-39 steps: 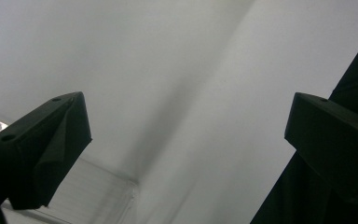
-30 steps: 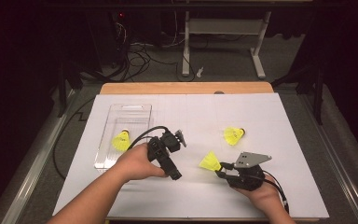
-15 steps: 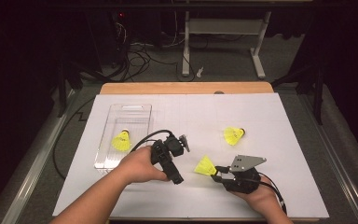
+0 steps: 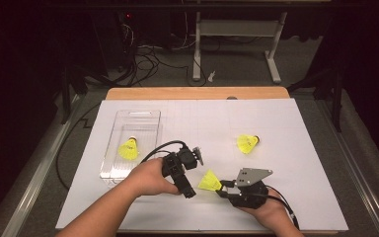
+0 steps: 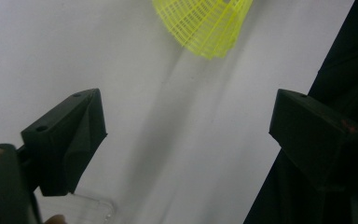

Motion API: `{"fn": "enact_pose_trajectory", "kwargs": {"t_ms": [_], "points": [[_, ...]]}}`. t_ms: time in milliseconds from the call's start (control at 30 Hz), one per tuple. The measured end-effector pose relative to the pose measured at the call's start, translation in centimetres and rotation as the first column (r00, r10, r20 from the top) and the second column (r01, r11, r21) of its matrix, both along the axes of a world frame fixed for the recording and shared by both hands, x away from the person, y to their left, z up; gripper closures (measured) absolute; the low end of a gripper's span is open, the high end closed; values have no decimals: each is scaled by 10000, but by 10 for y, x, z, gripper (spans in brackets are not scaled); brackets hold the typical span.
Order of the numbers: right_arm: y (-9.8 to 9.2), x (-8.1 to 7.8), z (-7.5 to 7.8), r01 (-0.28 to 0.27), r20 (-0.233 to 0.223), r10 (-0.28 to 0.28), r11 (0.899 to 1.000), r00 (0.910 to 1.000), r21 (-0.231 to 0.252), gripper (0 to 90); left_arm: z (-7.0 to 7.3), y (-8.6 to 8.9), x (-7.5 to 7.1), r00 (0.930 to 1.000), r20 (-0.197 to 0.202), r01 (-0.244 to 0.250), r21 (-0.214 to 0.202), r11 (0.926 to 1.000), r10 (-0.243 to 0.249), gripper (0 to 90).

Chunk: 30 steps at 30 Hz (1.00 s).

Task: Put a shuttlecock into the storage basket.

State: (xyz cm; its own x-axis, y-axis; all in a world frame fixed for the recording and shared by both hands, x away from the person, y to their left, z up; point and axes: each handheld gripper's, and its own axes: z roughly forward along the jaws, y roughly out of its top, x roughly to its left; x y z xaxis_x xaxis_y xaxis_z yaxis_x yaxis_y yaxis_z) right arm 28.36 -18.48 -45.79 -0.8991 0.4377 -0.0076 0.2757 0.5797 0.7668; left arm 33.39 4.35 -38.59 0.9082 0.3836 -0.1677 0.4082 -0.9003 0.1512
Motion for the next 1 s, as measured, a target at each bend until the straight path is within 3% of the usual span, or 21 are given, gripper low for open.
{"fn": "enact_pose_trajectory", "kwargs": {"t_ms": [433, 1000], "points": [[13, -1, -2, -200, -66, 199, 9998, 9998, -95, 660, -3, -5, 0, 9996, -189, 214, -121, 9997, -216, 199], [20, -4, 2, -365, 46, 365, 9993, 9993, 39, 660, 0, -12, -3, 9981, -190, 582, -390, 9975, -590, 414]]}}
